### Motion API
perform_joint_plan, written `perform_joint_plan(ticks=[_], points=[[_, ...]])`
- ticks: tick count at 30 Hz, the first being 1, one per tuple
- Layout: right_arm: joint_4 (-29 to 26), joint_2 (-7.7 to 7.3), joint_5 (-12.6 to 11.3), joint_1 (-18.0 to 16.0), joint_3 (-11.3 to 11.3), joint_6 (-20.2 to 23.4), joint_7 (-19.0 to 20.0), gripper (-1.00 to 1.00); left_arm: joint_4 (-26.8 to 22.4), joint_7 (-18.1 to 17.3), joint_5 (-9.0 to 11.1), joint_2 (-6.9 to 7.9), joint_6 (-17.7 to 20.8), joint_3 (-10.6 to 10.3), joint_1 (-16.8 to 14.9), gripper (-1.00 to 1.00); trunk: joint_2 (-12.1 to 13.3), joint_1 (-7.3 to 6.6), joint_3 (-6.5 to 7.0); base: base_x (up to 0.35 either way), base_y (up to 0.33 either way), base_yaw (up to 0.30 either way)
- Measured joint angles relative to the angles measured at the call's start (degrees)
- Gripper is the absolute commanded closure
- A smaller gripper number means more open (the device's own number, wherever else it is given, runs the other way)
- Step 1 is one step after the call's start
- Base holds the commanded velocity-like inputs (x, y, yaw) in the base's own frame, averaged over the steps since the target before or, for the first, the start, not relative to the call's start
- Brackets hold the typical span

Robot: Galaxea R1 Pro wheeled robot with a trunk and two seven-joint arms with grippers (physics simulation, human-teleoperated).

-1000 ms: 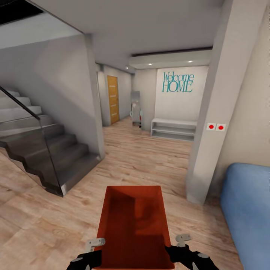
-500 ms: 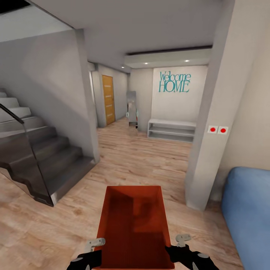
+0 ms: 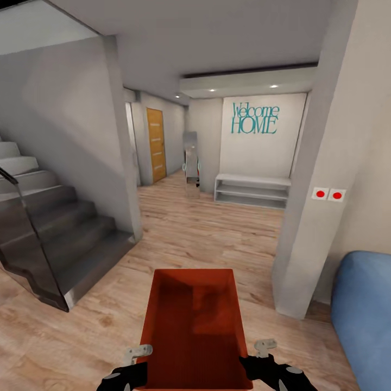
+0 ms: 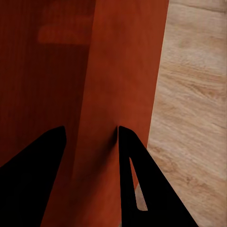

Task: Move the two storage containers from the living room to the garage. In the garage, place one container on the floor and stack the other container on top of it (either order is fine).

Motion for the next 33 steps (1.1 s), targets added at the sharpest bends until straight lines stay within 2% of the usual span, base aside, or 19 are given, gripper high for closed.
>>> perform_joint_plan(ticks=[33], points=[[0.02, -0.05, -0.18, 0.0, 0.13, -0.24, -0.06, 1.0, -0.01, 0.01, -0.23, -0.1, -0.22, 0.06, 0.0, 1.0, 0.0, 0.0, 0.0, 0.33, 0.0, 0.0]])
